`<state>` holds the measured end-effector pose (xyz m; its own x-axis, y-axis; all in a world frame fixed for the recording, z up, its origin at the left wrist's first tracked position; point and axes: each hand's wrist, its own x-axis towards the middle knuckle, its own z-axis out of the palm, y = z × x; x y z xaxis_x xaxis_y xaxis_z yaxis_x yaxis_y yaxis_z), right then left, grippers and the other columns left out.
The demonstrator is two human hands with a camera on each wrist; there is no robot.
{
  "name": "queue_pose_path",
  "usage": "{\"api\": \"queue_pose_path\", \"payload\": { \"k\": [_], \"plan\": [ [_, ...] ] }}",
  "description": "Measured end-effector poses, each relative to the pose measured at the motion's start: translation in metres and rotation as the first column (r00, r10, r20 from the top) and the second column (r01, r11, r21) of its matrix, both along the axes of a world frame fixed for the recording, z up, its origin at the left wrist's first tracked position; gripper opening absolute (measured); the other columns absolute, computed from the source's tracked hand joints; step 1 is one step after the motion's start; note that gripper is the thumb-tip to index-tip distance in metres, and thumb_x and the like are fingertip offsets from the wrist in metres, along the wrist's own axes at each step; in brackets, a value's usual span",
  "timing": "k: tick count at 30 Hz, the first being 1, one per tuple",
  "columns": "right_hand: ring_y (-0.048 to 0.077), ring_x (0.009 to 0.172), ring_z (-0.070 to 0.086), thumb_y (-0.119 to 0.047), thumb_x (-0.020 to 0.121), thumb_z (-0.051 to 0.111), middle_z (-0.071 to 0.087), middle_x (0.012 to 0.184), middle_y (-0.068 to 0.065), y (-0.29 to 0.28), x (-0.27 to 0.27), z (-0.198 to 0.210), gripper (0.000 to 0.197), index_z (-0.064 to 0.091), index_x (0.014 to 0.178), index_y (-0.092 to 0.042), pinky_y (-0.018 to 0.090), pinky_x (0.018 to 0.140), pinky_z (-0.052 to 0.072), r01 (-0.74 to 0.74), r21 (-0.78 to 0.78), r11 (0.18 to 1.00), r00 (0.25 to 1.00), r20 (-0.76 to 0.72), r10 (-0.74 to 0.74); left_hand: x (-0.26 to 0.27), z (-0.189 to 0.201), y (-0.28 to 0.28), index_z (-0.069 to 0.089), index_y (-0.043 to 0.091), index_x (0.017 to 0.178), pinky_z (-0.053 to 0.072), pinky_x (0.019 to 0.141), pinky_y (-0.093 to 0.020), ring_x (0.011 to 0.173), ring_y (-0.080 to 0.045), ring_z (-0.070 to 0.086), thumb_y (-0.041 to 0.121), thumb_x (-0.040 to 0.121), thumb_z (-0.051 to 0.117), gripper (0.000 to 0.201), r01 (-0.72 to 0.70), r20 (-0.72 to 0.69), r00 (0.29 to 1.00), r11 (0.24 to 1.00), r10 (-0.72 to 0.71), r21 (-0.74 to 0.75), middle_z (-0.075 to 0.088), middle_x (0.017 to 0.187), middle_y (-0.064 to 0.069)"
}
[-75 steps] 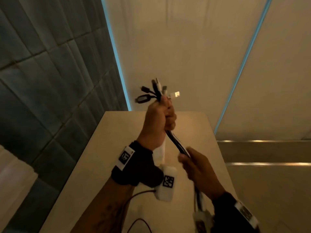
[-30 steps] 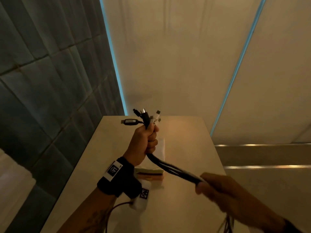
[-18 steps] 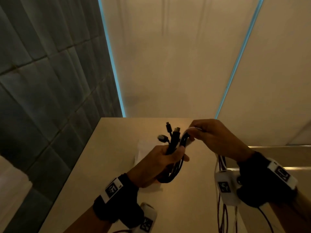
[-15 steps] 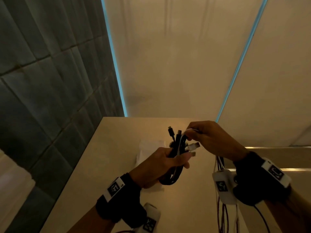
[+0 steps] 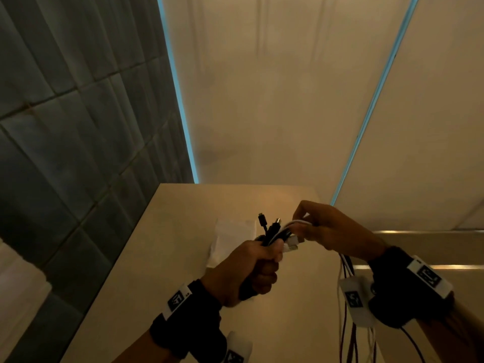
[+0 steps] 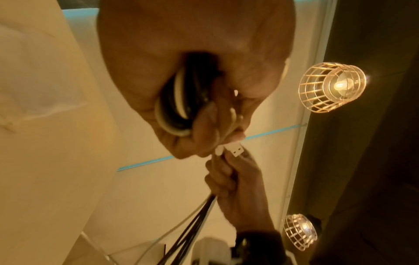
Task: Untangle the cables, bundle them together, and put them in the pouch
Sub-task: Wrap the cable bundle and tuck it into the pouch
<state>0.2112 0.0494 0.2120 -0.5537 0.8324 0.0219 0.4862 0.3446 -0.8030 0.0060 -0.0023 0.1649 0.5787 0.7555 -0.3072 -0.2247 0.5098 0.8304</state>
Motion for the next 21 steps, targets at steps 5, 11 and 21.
{"api": "queue_pose_path", "payload": {
  "k": [5,11,21],
  "plan": [
    [0.013,0.048,0.02,-0.06,0.08,0.062,0.028,0.059,0.0,-0.013,0.036,-0.043,0.051,0.061,0.081,-0.008,0.022,0.042,0.022,0.067,-0.349,0.935,0.951,-0.261,-0.165,-0.022,-0.002,0.014,0.05,0.018,0.066,0.012,0.043,-0.023,0.034,-0.005,0.022,0.033,0.086,0.057,0.026,-0.297,0.138,0.94,0.948,0.312,-0.117,0.024,0.046,0.009],
    [0.007,0.043,0.026,-0.04,0.092,0.054,0.032,0.054,-0.003,-0.029,0.01,-0.055,0.023,0.072,0.085,-0.029,0.02,0.039,0.024,0.39,-0.282,0.877,0.741,-0.469,-0.48,-0.008,-0.021,0.029,0.048,0.015,0.072,0.026,0.041,-0.023,0.038,-0.007,0.026,0.032,0.099,0.044,0.032,-0.545,0.074,0.828,0.83,0.555,-0.12,0.028,0.049,0.007],
    [-0.003,0.049,0.054,-0.014,0.094,0.058,0.057,0.061,-0.02,-0.047,-0.058,-0.047,0.032,0.058,0.123,-0.025,0.005,0.048,0.039,0.39,0.363,0.846,0.899,-0.351,-0.263,0.011,-0.008,0.032,0.042,0.023,0.062,0.012,0.053,-0.03,0.05,-0.012,0.017,0.082,0.06,0.064,0.062,-0.449,0.005,0.894,0.894,0.449,0.014,0.026,0.056,0.002]
  ]
}}
